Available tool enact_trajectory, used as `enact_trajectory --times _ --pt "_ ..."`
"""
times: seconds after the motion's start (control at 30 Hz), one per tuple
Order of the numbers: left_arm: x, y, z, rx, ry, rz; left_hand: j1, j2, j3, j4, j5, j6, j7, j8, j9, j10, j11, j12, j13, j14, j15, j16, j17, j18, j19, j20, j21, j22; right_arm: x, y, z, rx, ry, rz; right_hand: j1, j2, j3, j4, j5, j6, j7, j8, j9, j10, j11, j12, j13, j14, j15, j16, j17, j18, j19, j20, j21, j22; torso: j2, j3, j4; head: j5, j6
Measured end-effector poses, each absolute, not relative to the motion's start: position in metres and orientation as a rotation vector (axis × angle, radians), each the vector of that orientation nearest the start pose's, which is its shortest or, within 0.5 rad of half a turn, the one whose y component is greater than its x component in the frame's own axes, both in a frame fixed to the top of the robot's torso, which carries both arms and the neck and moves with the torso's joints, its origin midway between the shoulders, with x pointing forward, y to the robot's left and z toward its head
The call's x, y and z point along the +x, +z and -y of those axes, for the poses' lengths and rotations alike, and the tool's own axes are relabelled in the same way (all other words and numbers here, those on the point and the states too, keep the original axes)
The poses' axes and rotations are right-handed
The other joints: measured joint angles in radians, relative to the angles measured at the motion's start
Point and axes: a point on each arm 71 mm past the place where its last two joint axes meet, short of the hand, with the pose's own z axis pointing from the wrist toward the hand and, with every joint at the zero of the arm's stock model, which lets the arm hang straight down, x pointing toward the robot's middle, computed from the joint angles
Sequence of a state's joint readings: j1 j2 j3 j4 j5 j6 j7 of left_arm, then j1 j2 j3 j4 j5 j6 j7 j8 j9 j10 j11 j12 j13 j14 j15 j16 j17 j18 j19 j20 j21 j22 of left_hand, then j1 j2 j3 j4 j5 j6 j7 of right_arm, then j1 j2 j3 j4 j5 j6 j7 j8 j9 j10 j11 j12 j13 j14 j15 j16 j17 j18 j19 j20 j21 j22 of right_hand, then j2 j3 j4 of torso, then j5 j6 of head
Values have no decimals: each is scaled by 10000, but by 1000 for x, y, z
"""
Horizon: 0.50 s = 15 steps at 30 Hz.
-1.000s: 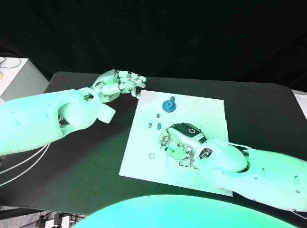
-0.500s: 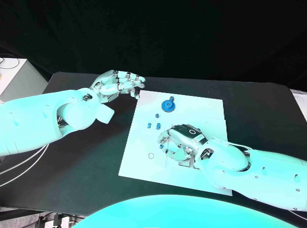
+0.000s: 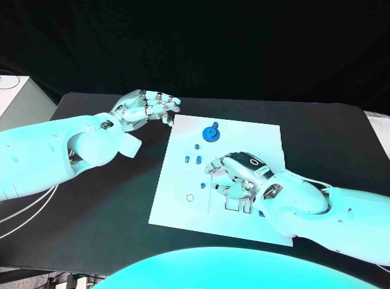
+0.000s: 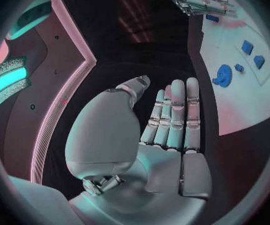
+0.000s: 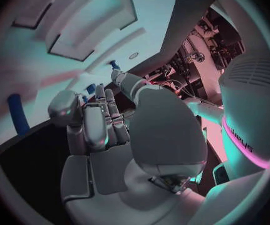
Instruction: Assemble the parts on the task board
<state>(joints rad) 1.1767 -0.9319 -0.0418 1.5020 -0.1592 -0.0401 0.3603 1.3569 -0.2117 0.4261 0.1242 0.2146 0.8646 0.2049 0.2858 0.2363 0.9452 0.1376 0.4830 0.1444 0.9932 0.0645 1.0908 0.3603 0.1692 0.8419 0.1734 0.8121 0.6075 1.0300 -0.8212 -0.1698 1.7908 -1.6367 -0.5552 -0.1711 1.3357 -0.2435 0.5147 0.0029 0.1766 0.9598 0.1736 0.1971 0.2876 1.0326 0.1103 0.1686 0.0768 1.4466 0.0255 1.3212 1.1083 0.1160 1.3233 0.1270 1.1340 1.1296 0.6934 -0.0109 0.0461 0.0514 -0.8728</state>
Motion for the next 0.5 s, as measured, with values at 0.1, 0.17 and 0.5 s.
enact_trajectory --times 0.1,0.17,0.5 --pt "479 -190 -243 -9397 -16276 -16093 0 0 0 0 0 0 0 0 0 0 0 0 0 0 0 0 0 0 0 0 0 0 374 -238 132 -2314 8750 -16205 -2 -2 -26 168 0 1 -46 -49 -13 178 -65 213 1 148 -61 387 534 -164 516 -54 764 738 -9 -1 -1 -85 0" --pt "479 -190 -243 -9398 -16277 -16096 0 0 0 0 0 0 0 0 0 0 0 0 0 0 0 0 0 0 0 0 0 0 381 -230 142 -2183 8579 -16223 -84 -84 -54 197 0 2 -48 -60 -13 189 -76 232 1 148 -61 456 663 -163 656 -58 984 957 -14 -8 -2 -134 0" --pt "478 -192 -242 -9415 -16299 -16132 0 0 1 0 0 1 0 0 1 0 0 0 0 0 0 0 0 0 0 0 -46 -16 408 -210 193 -1756 7374 -17135 -155 -154 -797 383 -275 -137 -122 -272 -26 -229 -55 267 -67 148 -60 564 712 -163 671 -94 814 831 -13 -19 -3 -271 50"
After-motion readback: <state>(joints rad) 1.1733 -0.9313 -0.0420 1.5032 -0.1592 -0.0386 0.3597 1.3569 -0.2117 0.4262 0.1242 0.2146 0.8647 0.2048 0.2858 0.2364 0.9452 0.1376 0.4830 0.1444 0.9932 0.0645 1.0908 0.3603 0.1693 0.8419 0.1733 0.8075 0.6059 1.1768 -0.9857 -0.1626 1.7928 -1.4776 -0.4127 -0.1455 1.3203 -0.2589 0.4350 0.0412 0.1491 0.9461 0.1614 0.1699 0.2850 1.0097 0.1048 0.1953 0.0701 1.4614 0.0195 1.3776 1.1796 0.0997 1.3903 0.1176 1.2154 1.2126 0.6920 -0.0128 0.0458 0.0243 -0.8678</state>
